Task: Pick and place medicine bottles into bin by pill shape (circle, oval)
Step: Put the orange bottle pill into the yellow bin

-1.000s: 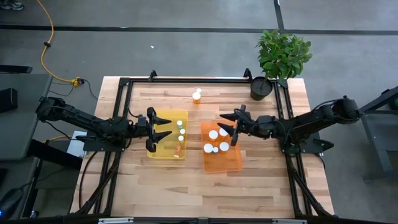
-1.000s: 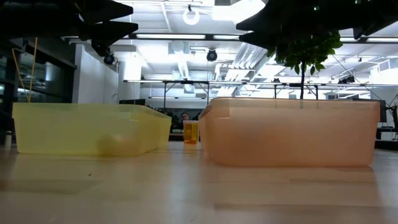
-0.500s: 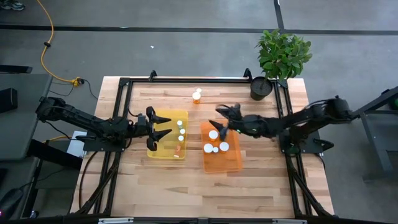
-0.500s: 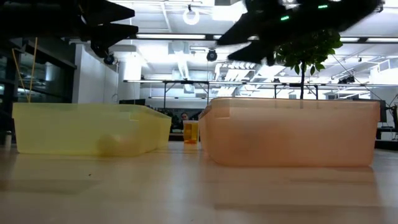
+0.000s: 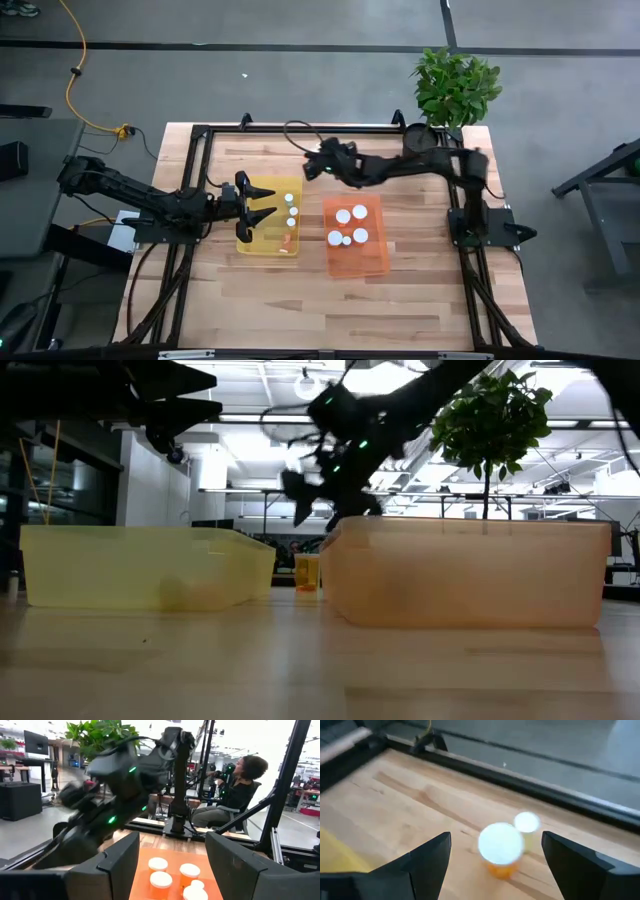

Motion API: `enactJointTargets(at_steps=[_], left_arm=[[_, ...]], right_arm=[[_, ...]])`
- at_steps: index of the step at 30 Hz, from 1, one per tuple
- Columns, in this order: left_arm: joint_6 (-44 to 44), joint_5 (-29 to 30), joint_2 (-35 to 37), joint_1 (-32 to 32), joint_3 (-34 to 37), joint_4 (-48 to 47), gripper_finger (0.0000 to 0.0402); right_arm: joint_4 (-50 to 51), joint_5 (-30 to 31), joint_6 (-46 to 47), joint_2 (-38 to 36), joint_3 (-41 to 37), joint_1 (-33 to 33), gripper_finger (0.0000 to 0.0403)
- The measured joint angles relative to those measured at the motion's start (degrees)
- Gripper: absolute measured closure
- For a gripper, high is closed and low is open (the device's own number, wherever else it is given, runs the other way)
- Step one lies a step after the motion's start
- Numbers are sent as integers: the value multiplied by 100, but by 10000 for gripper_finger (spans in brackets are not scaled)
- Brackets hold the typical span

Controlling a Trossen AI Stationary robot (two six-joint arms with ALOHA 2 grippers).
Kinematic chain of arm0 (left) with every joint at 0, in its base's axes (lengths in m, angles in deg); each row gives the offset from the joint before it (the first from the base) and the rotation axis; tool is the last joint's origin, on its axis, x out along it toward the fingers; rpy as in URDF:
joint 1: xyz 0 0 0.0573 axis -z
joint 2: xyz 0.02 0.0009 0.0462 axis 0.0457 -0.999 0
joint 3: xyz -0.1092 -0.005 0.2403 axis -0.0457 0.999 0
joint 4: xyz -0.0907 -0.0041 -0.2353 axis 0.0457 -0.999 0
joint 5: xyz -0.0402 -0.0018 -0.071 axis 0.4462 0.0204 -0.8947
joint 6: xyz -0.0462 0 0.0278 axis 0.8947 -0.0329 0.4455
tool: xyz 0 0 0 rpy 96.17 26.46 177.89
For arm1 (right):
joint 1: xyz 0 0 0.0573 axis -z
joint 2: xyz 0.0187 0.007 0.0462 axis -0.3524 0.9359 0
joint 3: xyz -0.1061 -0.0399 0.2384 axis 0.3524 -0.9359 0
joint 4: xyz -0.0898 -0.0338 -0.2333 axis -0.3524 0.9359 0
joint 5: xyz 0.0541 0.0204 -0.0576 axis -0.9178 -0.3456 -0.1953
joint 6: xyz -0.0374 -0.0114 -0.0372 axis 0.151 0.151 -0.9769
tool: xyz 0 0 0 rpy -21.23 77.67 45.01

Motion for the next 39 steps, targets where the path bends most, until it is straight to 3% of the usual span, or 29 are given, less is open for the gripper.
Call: enactJointTargets(at_steps=[6, 13, 27, 39], left_arm=[[64, -28, 0, 0, 0, -1, 183], [62, -44, 0, 2, -1, 1, 183], [150, -47, 0, 0, 1, 0, 183], [150, -46, -1, 0, 1, 0, 183]], right_arm=[[755, 106, 159, 990, 1071, 166, 98], [1439, 544, 124, 1529, 1836, 163, 98], [1829, 303, 567, 1558, 1880, 183, 103], [1837, 255, 537, 1558, 1880, 179, 169]])
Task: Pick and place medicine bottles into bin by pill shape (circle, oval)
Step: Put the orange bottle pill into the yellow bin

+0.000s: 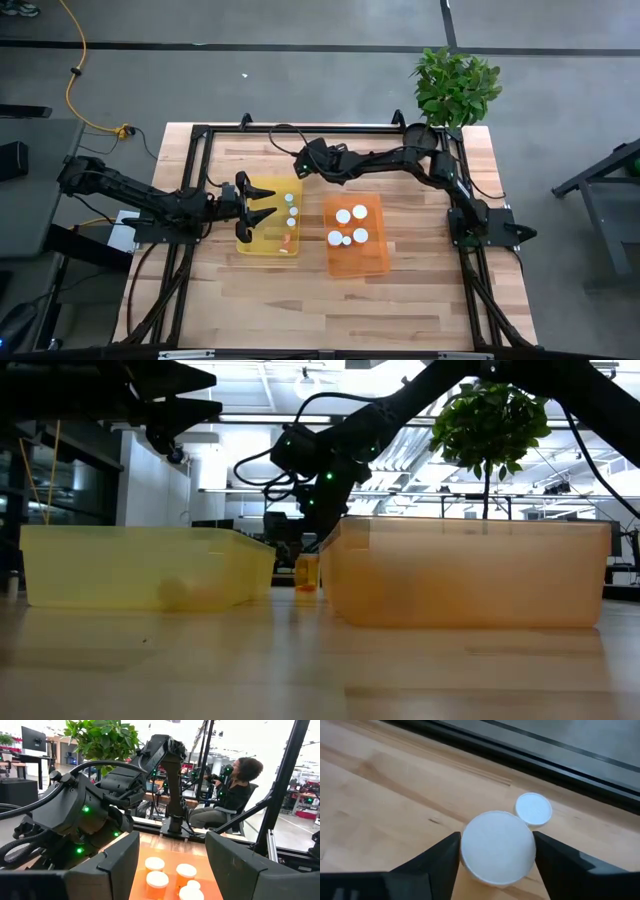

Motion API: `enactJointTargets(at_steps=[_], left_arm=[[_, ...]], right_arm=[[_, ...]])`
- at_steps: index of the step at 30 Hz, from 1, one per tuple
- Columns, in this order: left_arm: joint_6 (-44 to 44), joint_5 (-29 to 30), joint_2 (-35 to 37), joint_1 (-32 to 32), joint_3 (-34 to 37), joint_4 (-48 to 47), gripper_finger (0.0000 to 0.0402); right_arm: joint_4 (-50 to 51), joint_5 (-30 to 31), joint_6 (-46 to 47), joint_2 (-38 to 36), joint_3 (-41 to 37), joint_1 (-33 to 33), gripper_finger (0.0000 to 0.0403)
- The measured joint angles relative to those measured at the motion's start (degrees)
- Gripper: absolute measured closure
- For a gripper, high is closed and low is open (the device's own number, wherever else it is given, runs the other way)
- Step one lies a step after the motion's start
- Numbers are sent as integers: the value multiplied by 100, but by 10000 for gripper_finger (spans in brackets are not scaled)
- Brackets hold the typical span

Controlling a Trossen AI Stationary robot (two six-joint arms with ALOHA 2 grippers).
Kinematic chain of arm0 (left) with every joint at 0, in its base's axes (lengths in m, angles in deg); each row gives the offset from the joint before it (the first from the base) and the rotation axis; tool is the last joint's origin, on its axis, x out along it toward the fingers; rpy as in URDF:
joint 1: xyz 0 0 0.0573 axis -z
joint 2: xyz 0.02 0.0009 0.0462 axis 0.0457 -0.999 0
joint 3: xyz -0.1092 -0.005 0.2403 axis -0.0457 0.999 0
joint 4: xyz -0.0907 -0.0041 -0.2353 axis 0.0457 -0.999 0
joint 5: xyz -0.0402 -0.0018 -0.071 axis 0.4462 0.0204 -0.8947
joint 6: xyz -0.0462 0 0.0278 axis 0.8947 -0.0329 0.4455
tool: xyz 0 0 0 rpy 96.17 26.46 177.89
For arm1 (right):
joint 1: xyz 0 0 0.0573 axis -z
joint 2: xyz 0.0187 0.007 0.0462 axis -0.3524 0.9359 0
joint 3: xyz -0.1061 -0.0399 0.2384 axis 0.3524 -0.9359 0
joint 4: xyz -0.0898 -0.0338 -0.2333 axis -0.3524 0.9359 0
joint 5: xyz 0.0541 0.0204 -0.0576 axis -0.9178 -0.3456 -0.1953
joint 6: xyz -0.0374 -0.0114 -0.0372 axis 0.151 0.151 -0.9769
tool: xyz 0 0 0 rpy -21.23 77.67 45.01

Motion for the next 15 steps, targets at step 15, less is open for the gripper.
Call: enactJointTargets(at_steps=[15], left_arm=[[-21, -2, -1, 0, 0, -54, 183]], right_arm=[[1792, -232, -1403, -1241, -73, -411, 206]])
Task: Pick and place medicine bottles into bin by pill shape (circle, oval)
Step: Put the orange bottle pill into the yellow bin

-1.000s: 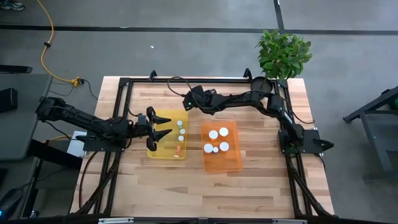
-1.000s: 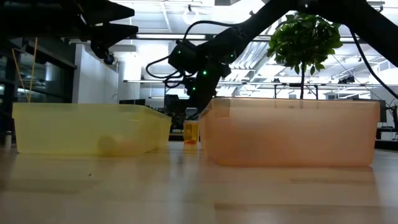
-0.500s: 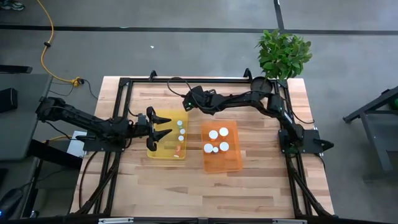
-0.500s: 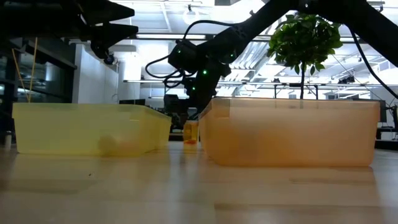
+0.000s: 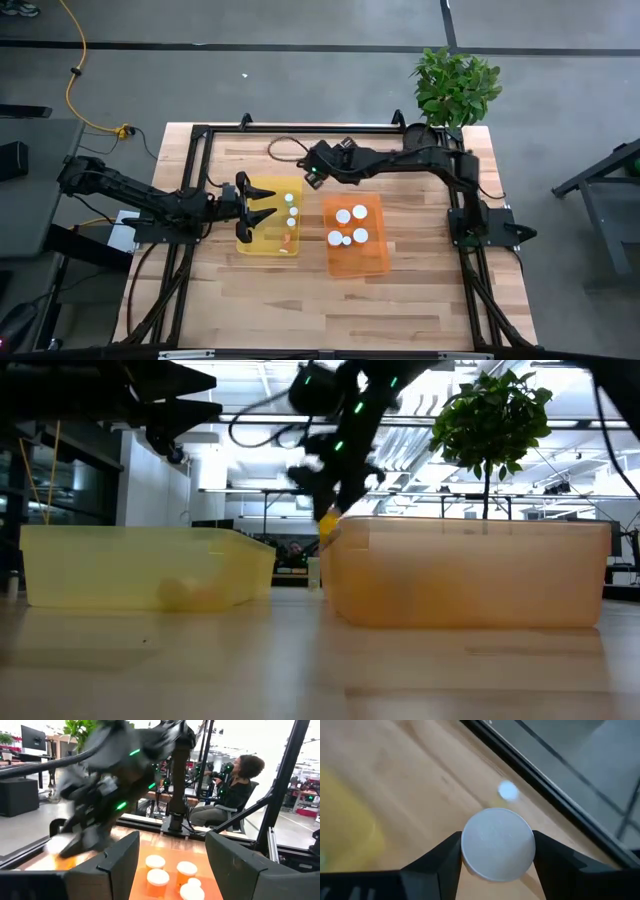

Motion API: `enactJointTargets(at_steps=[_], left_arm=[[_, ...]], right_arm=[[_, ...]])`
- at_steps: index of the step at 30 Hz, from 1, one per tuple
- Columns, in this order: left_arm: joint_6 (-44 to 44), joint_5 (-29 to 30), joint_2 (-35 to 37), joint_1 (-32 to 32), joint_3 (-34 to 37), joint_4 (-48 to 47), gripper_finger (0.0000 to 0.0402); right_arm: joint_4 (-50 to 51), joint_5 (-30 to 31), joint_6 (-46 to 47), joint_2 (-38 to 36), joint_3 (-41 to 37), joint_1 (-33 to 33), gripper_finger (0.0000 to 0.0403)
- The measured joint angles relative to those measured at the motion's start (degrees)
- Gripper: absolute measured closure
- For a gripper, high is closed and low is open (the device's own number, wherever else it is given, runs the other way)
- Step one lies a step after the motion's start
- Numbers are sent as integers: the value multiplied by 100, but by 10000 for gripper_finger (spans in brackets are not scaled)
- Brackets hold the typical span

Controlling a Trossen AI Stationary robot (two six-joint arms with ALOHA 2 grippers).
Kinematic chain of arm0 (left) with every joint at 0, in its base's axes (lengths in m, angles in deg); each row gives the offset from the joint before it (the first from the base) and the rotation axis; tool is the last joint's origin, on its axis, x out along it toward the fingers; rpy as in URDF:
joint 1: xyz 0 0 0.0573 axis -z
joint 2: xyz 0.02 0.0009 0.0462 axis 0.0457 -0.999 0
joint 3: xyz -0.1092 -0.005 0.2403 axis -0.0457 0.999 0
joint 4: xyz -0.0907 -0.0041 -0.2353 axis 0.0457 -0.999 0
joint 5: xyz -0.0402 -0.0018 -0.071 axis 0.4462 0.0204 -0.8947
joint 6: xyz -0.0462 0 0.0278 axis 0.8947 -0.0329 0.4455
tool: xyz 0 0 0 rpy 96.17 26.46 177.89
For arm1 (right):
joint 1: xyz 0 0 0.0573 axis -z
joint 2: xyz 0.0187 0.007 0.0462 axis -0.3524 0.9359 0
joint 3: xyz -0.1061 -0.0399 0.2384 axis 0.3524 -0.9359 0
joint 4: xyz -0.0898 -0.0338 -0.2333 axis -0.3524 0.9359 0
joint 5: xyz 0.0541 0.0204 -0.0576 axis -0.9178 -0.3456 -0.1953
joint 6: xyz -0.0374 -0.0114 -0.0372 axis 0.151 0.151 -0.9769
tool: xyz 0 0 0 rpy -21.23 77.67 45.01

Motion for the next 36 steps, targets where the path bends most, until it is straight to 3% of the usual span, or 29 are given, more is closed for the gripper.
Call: enactJointTargets(at_steps=[3, 7, 12, 18, 22, 36], left_arm=[[65, 0, -1, 1, 0, -91, 183], [68, -1, -1, 1, 0, -118, 183], [130, -17, -1, -1, 0, -114, 183], [15, -833, -1, 4, 0, -67, 183], [-29, -749, -1, 4, 0, -69, 183], [63, -512, -1, -1, 0, -71, 183]], right_arm=[[319, 154, -73, -608, -407, -277, 207], [-103, 154, 54, -1777, -1619, -737, 207], [-1536, -57, 29, -3372, -3420, -1470, 208], [-3366, -272, -314, -4648, -4930, -2255, 208], [-3806, -276, -710, -4982, -5392, -2494, 208], [-3813, -449, -717, -5058, -5415, -2493, 208]])
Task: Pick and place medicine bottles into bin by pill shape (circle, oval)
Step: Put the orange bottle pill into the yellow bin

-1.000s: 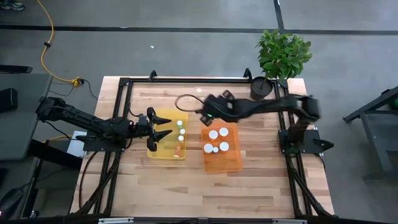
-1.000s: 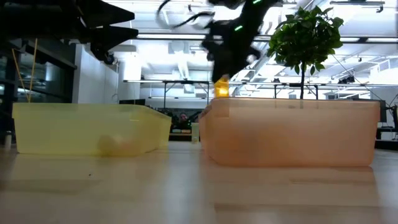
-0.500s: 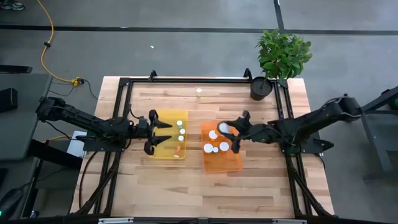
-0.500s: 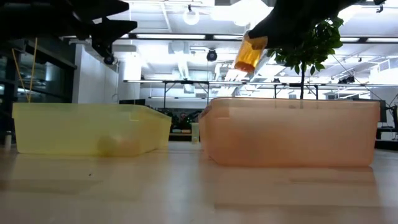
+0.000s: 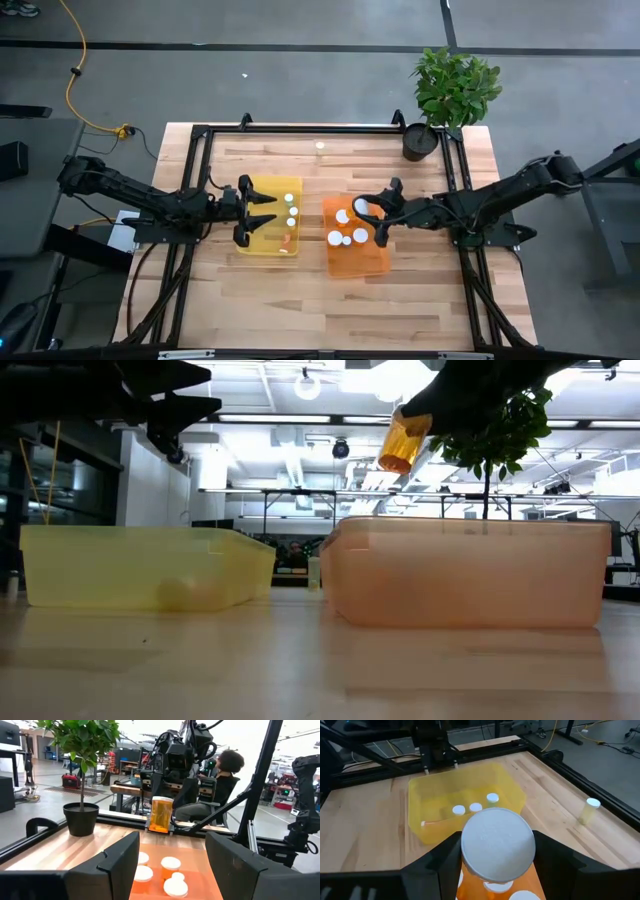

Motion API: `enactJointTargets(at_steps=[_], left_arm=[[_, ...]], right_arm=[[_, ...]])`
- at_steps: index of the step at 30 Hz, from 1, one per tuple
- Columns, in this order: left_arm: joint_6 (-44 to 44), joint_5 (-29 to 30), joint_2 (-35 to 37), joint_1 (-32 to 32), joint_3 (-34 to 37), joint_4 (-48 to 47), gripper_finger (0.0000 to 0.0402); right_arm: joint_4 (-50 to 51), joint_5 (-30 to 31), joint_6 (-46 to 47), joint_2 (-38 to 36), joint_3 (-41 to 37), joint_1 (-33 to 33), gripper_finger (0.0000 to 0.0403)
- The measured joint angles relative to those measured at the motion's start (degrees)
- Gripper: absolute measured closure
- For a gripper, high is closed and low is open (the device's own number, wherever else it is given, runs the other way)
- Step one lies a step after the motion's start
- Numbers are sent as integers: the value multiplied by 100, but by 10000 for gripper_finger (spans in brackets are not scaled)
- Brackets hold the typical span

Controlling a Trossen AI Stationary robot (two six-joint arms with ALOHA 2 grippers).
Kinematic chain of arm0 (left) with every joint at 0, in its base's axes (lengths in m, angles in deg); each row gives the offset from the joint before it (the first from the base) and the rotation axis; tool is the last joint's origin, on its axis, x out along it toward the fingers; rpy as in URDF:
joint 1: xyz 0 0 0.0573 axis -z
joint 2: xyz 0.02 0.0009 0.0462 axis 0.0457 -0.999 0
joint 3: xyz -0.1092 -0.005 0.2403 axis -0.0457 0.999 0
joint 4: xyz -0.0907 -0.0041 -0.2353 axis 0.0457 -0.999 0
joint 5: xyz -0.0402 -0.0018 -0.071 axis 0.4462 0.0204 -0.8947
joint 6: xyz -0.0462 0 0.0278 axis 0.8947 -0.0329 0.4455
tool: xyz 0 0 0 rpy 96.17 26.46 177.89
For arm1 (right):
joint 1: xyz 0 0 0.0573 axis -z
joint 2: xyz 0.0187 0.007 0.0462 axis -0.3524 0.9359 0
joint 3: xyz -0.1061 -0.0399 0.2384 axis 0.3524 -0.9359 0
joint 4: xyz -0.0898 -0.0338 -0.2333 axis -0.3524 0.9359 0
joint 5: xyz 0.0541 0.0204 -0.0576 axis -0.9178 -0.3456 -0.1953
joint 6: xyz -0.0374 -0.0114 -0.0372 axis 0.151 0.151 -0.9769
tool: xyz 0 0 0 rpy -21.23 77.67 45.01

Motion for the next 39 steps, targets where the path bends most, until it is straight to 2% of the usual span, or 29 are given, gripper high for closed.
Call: enactJointTargets(at_steps=[6, 11, 13, 22, 28, 34, 39], left_arm=[[0, -2, 0, 0, 0, 0, 183], [-73, -2, 0, 0, 0, 0, 183], [-87, -2, 0, 0, 0, -2, 183], [-87, -2, 1, 0, 0, -1, 183], [-87, -2, 0, 0, 0, -2, 183], [-92, -2, 0, 0, -2, -2, 183], [-109, -2, 0, 0, 0, -4, 183]], right_arm=[[2, -115, -1, 2, 0, 0, 208], [2, -1009, -2, 152, 4, -249, 208], [0, -1135, 25, 307, 4, -465, 208], [9, -1125, 626, 1260, 4, -1166, 208], [1, -1104, 701, 1710, 5, -1222, 208], [39, -1079, 213, 1979, 7, -1211, 208], [41, -1080, 195, 2105, 7, -1211, 208]])
